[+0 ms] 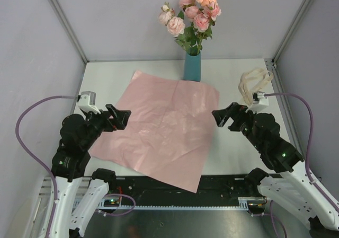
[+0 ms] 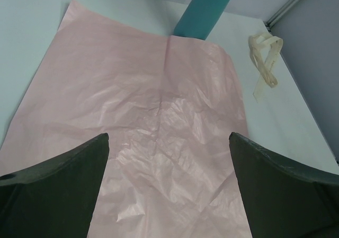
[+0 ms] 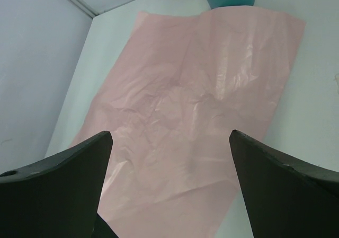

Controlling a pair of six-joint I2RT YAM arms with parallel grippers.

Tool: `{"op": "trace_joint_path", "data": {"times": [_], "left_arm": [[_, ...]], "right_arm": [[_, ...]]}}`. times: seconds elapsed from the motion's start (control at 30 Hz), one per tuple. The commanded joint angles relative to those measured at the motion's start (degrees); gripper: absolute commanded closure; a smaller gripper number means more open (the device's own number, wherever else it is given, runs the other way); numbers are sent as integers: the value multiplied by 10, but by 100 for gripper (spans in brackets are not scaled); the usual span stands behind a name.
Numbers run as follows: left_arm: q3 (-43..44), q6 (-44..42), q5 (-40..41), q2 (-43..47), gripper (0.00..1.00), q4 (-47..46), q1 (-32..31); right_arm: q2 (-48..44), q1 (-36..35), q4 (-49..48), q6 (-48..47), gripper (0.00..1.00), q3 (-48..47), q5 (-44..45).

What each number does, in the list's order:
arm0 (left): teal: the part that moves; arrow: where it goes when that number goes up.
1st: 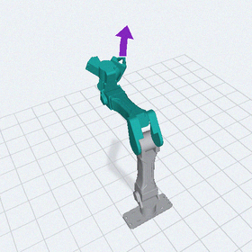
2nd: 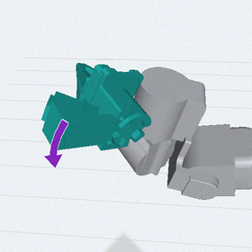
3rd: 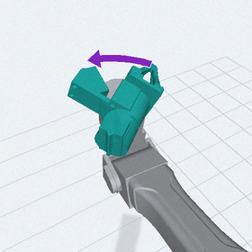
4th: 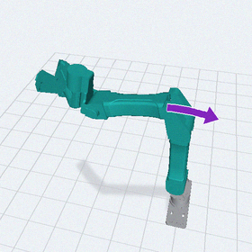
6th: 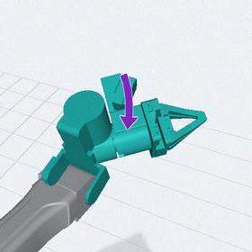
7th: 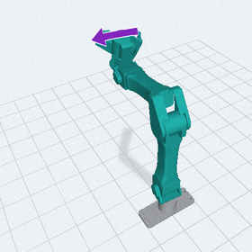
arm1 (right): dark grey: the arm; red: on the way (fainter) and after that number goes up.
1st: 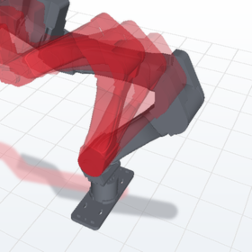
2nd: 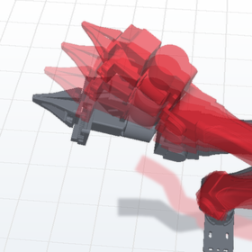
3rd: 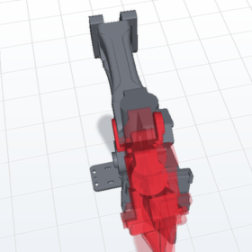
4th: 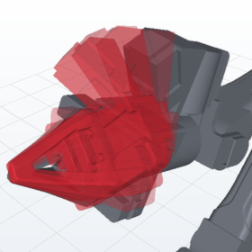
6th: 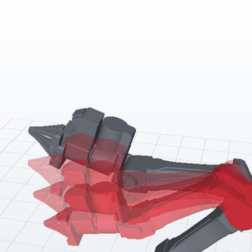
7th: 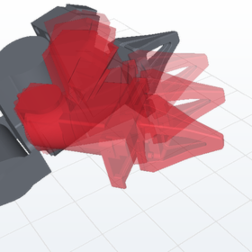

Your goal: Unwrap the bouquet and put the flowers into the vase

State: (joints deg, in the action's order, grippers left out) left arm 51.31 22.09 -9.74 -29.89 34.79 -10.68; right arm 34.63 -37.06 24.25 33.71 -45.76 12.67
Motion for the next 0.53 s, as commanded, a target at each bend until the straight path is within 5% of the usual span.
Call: {"op": "trace_joint_path", "data": {"times": [0.0,0.5], "left_arm": [[-3,6,-9,11,0,-19,3],[4,12,-11,13,0,-19,3]], "right_arm": [[-13,-3,4,9,1,-8,15],[-28,-3,13,17,1,-8,7]]}}
